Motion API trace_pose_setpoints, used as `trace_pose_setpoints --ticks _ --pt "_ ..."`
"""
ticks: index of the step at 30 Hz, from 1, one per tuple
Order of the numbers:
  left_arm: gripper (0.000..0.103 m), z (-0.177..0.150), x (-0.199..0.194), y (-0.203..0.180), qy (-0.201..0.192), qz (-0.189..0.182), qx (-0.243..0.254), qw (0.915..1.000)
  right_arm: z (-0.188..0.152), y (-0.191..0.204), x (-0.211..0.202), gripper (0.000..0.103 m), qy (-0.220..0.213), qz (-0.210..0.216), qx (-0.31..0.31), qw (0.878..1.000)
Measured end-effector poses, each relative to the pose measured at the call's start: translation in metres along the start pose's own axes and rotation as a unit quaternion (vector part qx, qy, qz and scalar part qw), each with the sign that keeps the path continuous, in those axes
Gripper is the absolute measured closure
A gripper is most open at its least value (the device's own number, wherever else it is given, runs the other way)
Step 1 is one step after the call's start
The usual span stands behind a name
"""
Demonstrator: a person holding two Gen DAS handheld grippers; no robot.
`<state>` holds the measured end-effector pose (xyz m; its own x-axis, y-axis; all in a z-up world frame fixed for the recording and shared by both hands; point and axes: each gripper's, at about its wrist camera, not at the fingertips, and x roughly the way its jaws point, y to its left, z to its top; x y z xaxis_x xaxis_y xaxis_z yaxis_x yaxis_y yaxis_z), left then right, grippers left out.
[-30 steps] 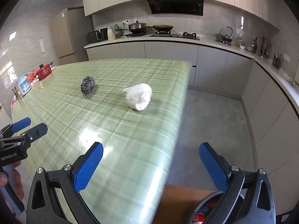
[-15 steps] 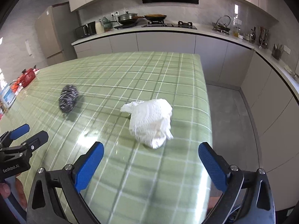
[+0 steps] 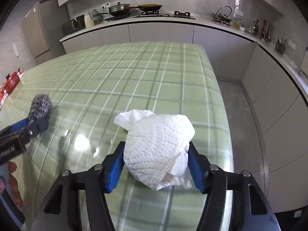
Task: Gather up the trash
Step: 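Grasp the white tissue with the right tool while the left tool grasps the steel scrubber, then carry the tissue and steel scrubber in both tools over the bin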
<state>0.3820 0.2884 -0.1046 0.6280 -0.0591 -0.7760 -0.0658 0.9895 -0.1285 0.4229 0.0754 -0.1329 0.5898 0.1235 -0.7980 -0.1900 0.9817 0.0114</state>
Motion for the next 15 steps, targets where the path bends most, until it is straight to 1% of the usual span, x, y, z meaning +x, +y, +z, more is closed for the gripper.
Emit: trace_pose_setpoints --ticks 3,5,7,9,10,11,12,13,15 --pt "0.018 0.004 0.007 -0.003 0.006 -0.001 0.003 1.0 0.013 0.0 0.01 0.042 0.0 -0.005 0.0 1.0" --pt "0.021 0.003 0.011 -0.004 0.009 0.004 0.008 0.9999 0.019 0.001 0.013 0.042 0.003 -0.008 -0.003 1.0" --pt "0.026 0.003 0.01 -0.005 0.007 0.011 0.016 0.9998 0.018 0.002 0.008 0.039 0.0 -0.01 -0.002 1.0" --pt "0.04 0.004 0.008 -0.002 0.002 0.015 0.014 0.9998 0.013 0.004 0.001 0.038 -0.007 -0.017 -0.004 1.0" --pt "0.053 0.005 0.008 0.0 -0.001 0.019 0.014 0.9997 0.01 0.004 -0.001 0.038 -0.009 -0.013 -0.001 1.0" --pt "0.057 0.006 0.008 0.002 -0.002 0.02 0.014 0.9997 0.009 0.004 -0.001 0.038 -0.008 -0.009 0.001 1.0" --pt "0.059 0.005 0.006 0.004 -0.003 0.014 0.01 0.9998 0.009 0.006 0.002 0.042 -0.004 -0.006 -0.002 1.0" --pt "0.061 0.006 0.007 0.006 -0.005 0.011 0.009 0.9999 0.009 0.007 0.004 0.057 -0.003 -0.004 -0.005 1.0" --pt "0.063 0.004 0.005 0.01 -0.009 0.008 0.01 0.9999 0.011 0.012 0.006 0.062 -0.002 0.0 -0.009 1.0"
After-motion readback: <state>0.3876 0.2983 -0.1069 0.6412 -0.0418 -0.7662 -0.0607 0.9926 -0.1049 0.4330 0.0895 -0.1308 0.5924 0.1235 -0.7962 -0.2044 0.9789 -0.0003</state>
